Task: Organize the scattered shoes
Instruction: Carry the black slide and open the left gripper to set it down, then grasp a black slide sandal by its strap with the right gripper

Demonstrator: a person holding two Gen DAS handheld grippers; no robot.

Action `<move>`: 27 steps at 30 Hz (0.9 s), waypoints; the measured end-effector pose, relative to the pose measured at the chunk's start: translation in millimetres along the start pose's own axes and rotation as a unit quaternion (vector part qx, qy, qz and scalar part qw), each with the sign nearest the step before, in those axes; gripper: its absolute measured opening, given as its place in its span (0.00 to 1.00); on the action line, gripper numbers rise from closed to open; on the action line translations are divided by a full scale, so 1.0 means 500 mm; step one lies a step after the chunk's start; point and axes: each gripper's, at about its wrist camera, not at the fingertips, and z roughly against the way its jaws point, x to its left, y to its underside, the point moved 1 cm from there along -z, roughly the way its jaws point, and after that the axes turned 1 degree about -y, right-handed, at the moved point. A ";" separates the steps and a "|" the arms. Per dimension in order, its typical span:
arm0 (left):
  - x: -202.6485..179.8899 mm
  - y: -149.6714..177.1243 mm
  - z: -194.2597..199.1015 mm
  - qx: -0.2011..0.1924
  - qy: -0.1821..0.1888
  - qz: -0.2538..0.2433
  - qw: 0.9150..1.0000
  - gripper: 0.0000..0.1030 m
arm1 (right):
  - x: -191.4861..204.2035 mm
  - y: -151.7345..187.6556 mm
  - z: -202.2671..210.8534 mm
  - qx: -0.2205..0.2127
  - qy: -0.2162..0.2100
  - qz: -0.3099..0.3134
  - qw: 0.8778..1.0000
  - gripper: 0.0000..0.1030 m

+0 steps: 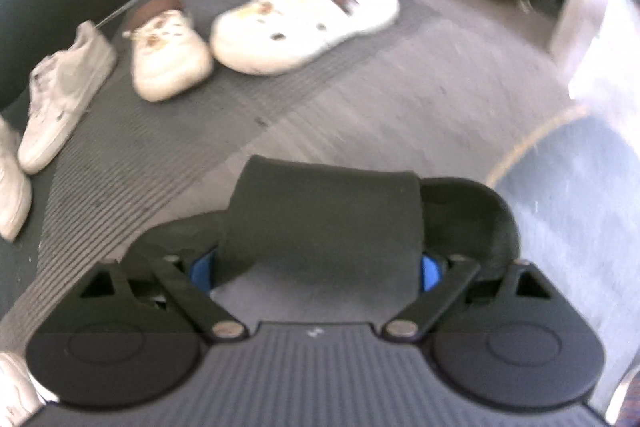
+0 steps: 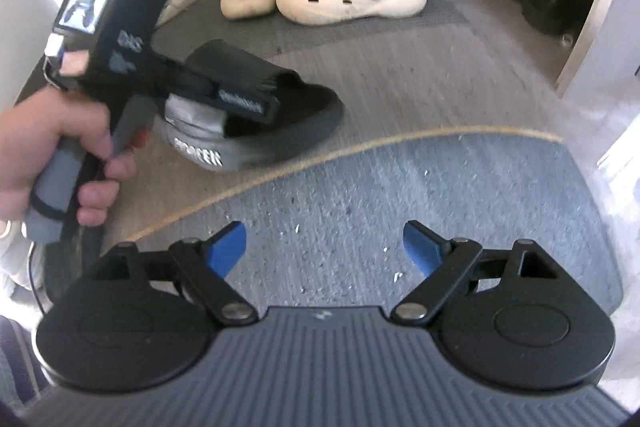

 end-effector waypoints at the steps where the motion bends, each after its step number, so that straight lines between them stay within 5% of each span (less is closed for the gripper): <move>1: -0.009 0.005 -0.008 0.006 0.021 -0.005 1.000 0.88 | 0.004 -0.003 0.000 -0.005 -0.002 0.007 1.000 0.85; 4: 0.000 0.010 0.003 0.002 0.096 0.003 0.995 0.98 | 0.015 -0.014 0.005 -0.021 0.001 0.027 0.999 0.85; 6: 0.018 0.019 0.036 -0.022 0.115 -0.007 0.993 0.99 | 0.008 -0.017 0.012 -0.031 -0.002 0.020 0.999 0.85; 14: 0.189 0.124 0.199 -0.094 0.060 0.084 0.990 1.00 | -0.048 -0.046 0.059 -0.078 0.021 -0.082 0.993 0.85; 20: 0.291 0.260 0.293 -0.107 0.036 0.230 0.967 1.00 | -0.036 -0.077 -0.001 -0.038 -0.061 -0.214 0.974 0.85; 23: 0.333 0.301 0.305 -0.100 0.046 0.266 0.958 1.00 | -0.001 -0.090 -0.033 -0.026 -0.054 -0.218 0.974 0.85; 27: 0.376 0.309 0.312 -0.088 -0.010 0.281 0.955 1.00 | 0.031 -0.101 -0.090 0.003 -0.068 -0.279 0.958 0.85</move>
